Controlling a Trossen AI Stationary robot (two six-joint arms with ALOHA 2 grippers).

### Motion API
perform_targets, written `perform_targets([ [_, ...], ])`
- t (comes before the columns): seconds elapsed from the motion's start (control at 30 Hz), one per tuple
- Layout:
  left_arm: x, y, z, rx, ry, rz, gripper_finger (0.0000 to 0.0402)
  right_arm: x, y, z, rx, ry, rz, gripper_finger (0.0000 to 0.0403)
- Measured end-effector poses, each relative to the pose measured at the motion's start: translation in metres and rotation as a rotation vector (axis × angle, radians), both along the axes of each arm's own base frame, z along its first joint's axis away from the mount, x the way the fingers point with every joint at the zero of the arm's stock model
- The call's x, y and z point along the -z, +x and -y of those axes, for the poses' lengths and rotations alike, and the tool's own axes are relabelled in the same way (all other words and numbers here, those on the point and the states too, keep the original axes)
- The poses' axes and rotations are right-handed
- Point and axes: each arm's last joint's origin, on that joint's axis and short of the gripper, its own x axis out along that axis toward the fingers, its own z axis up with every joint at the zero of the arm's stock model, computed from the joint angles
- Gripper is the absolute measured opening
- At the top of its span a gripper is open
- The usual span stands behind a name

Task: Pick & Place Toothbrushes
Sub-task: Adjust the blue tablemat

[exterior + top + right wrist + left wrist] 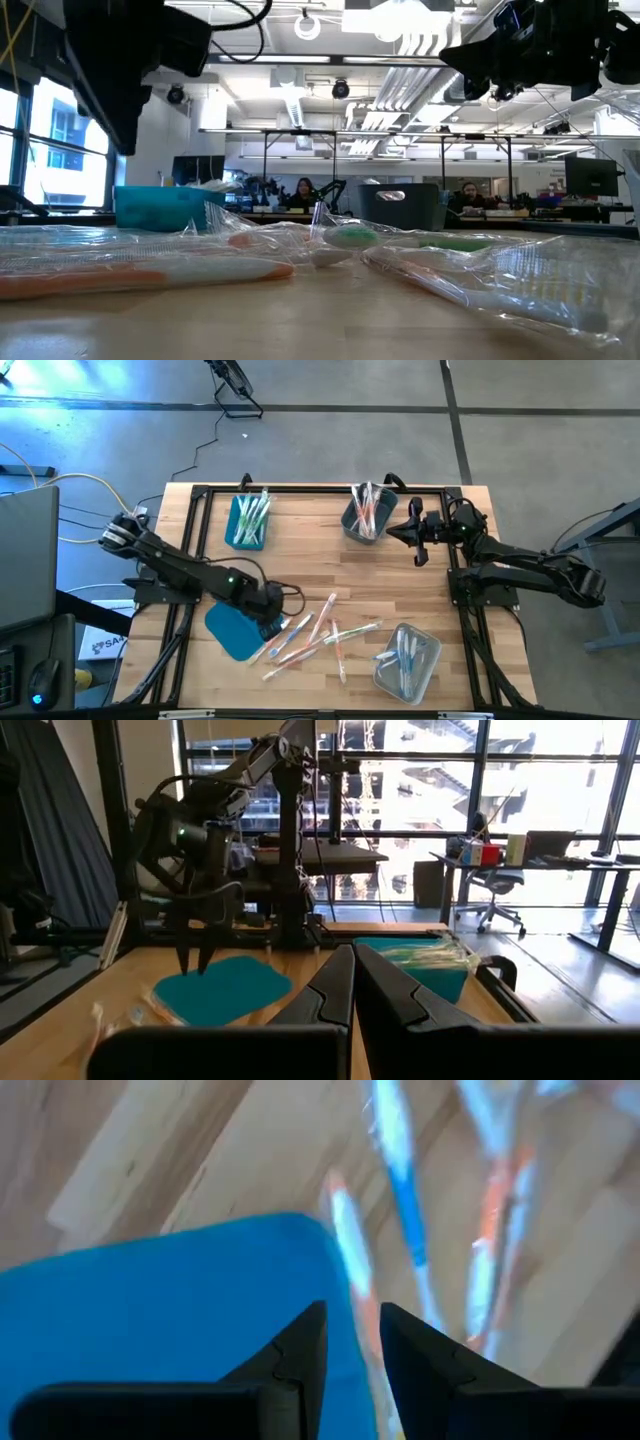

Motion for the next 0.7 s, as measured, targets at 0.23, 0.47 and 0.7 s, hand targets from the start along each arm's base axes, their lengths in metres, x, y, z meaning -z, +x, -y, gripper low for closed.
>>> perform_targets([
  [0.23,0.03,-0.01,-0.002,-0.163,0.069,-0.305,0.0092,0.0,0.0,0.0,-0.001,-0.001,0.001,0.0004],
  [0.47,0.051,-0.005,0.0,-0.169,0.116,-0.401,0.0092,0.0,0.0,0.0,0.0,-0.006,0.0,0.0004],
  [0.7,0.071,0.003,0.003,-0.129,0.132,-0.424,0.0092,0.0,0.0,0.0,0.002,-0.008,0.0,0.0004],
])
